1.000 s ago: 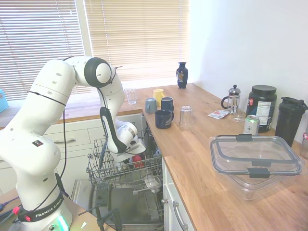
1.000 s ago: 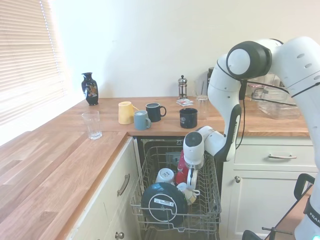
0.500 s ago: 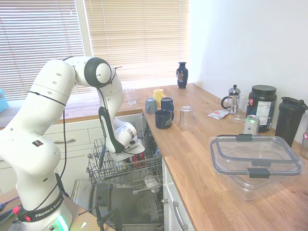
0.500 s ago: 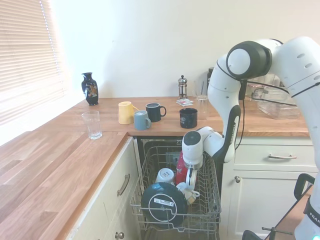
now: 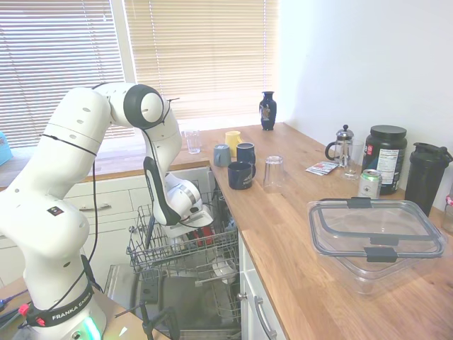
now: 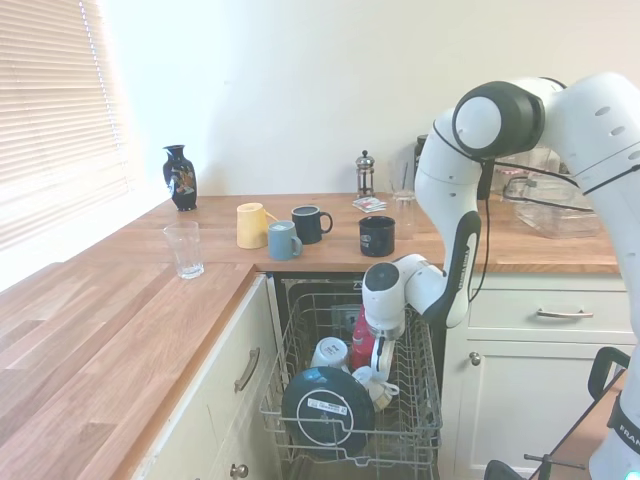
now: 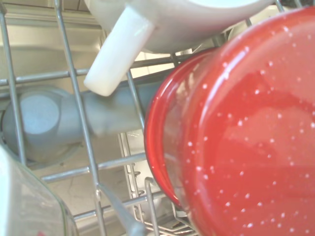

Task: Unload a mug from dishwasher

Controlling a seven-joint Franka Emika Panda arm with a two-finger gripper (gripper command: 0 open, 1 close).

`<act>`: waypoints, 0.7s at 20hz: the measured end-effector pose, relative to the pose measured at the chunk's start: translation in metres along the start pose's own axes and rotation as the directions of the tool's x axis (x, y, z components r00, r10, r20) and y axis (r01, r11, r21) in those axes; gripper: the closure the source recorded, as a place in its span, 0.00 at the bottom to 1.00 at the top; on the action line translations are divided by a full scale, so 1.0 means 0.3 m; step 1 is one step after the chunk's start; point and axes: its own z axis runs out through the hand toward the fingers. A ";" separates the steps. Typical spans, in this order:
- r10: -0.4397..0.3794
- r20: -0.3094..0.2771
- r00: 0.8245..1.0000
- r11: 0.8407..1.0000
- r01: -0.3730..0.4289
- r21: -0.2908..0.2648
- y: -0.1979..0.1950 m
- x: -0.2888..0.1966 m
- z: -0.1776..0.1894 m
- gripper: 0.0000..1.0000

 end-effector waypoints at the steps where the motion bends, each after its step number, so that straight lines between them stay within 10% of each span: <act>1: 0.000 0.000 1.000 1.000 0.000 -0.006 -0.005 -0.002 -0.001 1.00; 14: 0.052 -0.001 0.999 0.999 -0.052 -0.002 -0.037 -0.007 -0.062 1.00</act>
